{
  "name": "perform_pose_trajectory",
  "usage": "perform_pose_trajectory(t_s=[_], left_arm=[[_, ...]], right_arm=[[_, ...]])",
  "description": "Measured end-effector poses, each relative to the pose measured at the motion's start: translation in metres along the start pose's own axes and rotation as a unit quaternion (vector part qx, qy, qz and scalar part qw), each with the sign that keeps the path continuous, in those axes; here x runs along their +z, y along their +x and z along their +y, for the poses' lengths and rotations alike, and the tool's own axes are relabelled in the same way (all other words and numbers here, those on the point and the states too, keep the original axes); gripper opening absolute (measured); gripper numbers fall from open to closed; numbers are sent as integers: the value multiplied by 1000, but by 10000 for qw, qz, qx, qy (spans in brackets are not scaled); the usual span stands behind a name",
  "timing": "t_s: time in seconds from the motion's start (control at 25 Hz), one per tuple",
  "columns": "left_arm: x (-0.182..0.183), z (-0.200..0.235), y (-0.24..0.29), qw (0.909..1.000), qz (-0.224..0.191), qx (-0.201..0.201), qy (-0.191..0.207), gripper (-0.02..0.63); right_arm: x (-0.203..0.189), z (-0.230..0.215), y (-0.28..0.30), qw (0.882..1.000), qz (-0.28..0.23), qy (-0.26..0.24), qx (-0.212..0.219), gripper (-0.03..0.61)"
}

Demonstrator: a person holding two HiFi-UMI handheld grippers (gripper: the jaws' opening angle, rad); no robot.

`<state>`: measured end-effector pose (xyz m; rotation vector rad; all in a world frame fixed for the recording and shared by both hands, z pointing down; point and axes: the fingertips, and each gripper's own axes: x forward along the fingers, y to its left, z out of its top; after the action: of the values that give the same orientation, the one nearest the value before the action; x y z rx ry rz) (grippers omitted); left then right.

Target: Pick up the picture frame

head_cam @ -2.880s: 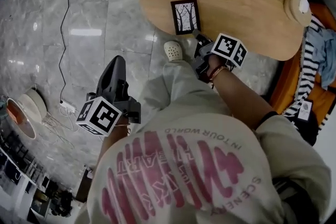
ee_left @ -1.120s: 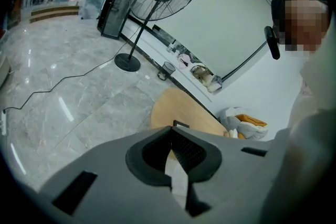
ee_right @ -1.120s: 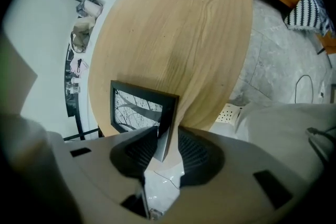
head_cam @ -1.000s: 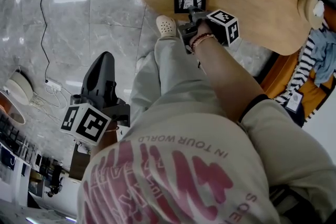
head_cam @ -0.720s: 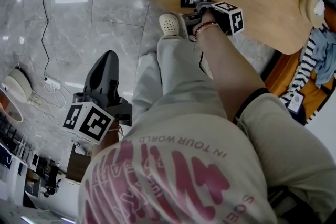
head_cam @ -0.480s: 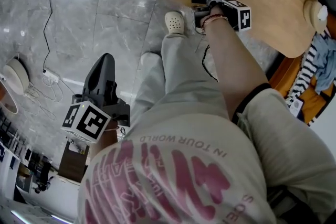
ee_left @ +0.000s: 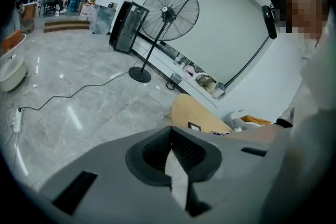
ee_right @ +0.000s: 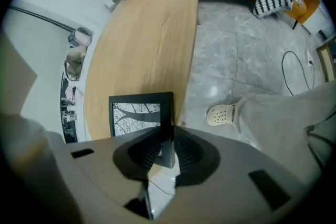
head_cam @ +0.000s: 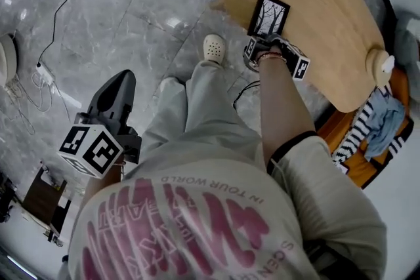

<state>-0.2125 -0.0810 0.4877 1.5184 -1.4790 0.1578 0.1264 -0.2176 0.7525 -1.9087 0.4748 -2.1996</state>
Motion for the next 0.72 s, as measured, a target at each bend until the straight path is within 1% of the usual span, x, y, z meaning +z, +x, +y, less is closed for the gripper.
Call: perform_pose_trajectory(t_s=[0.12,0.24,0.4,0.56,0.72], left_arm=[[3,8,-8,10000,-59,-12,-6,3],[3,9,-12,9999,-79,-73,-10,3],[4,10,-16,9997,-4,-191,162,3],[1,12,-26,9994,25,-267,207,3],[-2,16,-36,9993,-9,-294,231,3]], right_arm=[[-1,-21,-7,9998,-106,-48,-164,78],[-2,-36,-15,9996,-151,-7,-238,78],[-10,-52,-21,9995,-127,118,-254,78],[-15,-69,-32,9994,-150,112,-277,78],[-24,-82,-43,9998,-4,154,-134,78]])
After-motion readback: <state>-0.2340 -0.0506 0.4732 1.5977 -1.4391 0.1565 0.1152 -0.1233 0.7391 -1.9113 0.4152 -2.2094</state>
